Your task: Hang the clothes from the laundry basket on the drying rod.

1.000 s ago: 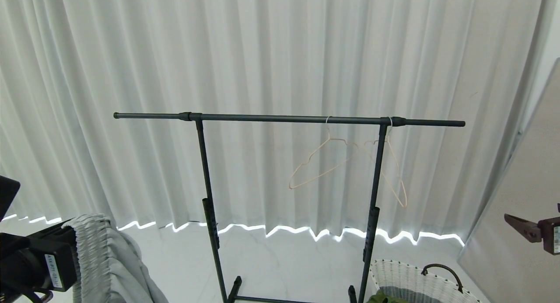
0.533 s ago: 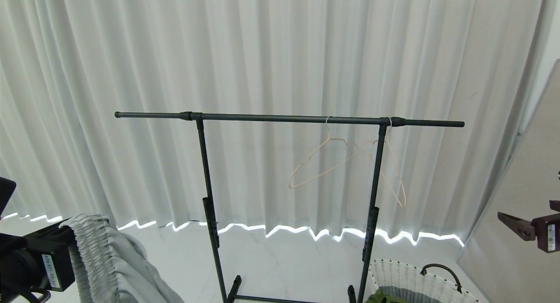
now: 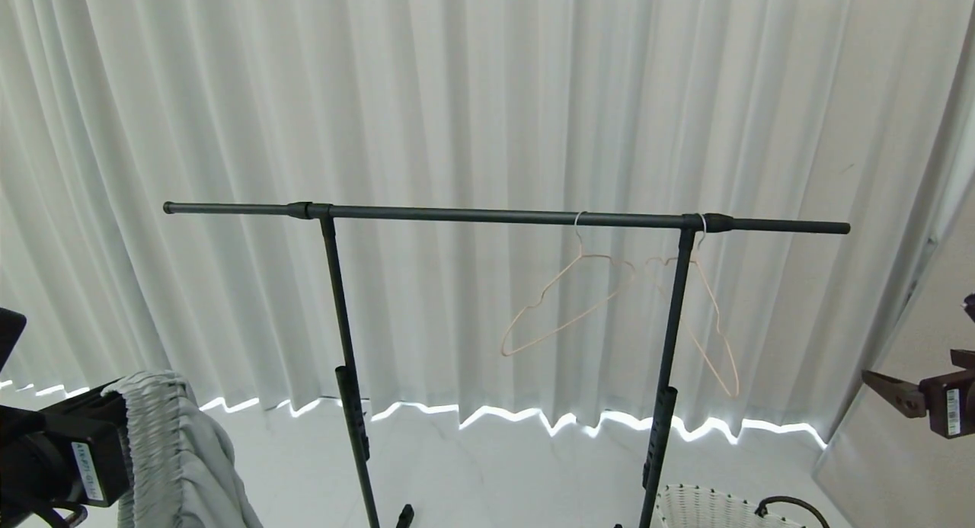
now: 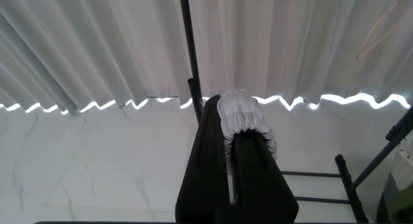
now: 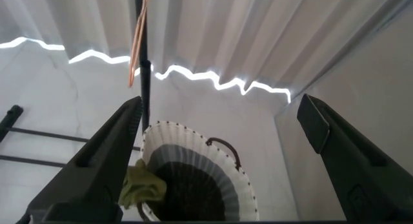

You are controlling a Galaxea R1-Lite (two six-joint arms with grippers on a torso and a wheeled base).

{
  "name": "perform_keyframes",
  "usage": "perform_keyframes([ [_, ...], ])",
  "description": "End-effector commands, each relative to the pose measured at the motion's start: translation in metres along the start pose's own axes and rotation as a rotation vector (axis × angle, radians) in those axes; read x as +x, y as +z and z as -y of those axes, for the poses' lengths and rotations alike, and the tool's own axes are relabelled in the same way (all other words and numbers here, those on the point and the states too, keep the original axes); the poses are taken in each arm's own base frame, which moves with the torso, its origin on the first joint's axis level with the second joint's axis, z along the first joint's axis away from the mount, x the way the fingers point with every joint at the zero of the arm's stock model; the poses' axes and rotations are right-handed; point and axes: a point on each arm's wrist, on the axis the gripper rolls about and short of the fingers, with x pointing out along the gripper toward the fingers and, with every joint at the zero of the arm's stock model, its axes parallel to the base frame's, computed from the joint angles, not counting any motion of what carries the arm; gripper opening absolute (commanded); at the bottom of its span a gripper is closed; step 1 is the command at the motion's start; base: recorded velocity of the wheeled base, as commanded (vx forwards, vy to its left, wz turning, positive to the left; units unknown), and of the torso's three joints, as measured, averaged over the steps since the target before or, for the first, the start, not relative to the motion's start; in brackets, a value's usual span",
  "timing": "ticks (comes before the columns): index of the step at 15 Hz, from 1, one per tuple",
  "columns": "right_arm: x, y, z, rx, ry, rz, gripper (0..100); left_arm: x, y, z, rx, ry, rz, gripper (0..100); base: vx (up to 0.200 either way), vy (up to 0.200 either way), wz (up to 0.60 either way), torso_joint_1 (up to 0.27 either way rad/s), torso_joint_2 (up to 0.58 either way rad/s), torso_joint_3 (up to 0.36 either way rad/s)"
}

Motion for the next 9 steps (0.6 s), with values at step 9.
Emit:
perform_keyframes([
  [9, 0.02, -0.001, -0.013, -0.022, 0.077, -0.06, 100, 0.002, -0.001, 0.001, 0.026, -0.003, -0.01, 0, 0.178, 0.0, 0.0, 0.004, 0.0, 0.004],
])
